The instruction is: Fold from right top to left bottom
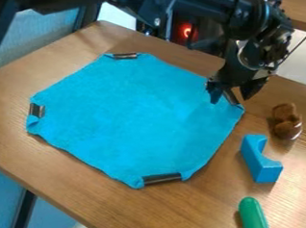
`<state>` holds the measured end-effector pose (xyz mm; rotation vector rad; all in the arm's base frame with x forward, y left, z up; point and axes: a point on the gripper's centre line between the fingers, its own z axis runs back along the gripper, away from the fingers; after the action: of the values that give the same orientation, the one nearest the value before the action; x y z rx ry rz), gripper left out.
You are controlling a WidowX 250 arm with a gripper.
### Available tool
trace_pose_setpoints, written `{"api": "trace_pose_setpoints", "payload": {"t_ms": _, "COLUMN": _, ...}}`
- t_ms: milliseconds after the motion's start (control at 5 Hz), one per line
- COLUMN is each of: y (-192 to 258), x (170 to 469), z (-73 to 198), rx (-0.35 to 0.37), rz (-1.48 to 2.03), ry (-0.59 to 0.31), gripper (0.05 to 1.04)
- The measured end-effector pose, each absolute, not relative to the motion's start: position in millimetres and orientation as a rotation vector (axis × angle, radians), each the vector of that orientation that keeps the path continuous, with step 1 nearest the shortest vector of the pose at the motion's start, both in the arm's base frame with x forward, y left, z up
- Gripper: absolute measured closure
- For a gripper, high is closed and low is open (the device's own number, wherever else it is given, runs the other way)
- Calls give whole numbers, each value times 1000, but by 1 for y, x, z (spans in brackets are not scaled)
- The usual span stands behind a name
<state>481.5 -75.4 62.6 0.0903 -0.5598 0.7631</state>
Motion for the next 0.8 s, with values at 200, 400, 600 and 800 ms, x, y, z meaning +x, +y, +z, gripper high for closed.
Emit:
{"api": "trace_pose_setpoints", "payload": {"t_ms": 200, "y": -74, "x": 483, "z": 54, "rx": 111, "rz": 762, "ry": -555, "gripper": 83}}
{"api": "trace_pose_setpoints", "payload": {"t_ms": 400, "y": -71, "x": 481, "z": 52, "rx": 131, "rz": 772, "ry": -571, "gripper": 126}}
{"api": "trace_pose_setpoints", "payload": {"t_ms": 600, "y": -75, "x": 474, "z": 48, "rx": 147, "rz": 768, "ry": -568, "gripper": 401}}
{"api": "trace_pose_setpoints", "payload": {"t_ms": 800, "y": -71, "x": 470, "z": 49, "rx": 136, "rz": 760, "ry": -555, "gripper": 697}}
